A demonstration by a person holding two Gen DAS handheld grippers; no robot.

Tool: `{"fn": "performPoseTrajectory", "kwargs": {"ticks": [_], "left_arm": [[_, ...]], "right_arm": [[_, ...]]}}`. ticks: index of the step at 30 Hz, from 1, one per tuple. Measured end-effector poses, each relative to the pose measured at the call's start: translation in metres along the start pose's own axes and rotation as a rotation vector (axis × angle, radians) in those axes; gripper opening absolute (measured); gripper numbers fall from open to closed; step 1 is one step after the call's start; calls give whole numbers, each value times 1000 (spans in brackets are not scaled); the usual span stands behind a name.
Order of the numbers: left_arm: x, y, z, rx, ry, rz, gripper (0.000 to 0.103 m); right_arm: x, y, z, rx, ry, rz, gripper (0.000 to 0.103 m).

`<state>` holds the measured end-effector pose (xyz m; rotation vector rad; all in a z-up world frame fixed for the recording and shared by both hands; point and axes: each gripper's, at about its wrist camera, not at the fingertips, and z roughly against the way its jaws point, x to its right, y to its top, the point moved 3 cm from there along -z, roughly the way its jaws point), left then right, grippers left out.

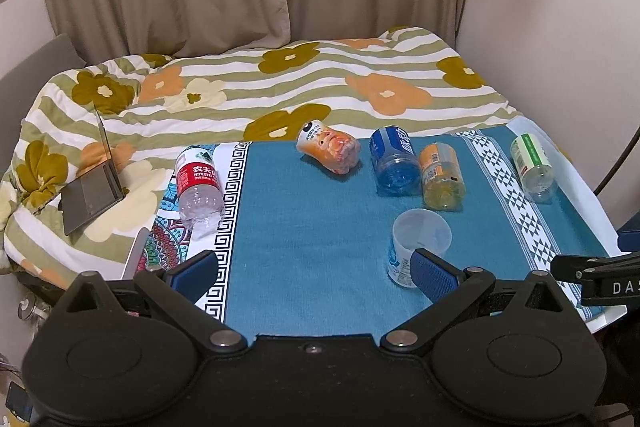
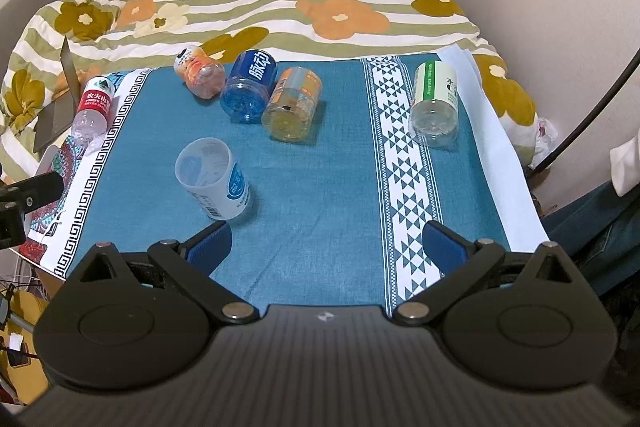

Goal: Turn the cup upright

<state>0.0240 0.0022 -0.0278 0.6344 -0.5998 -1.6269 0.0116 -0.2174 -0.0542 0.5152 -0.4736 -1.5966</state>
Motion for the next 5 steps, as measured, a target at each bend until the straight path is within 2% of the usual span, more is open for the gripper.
{"fn": "performPoseTrajectory", "kwargs": {"ticks": [5], "left_arm": [[0, 0, 0, 7, -3, 0, 103]], "right_arm": [[2, 1, -3, 6, 2, 4, 103]]}}
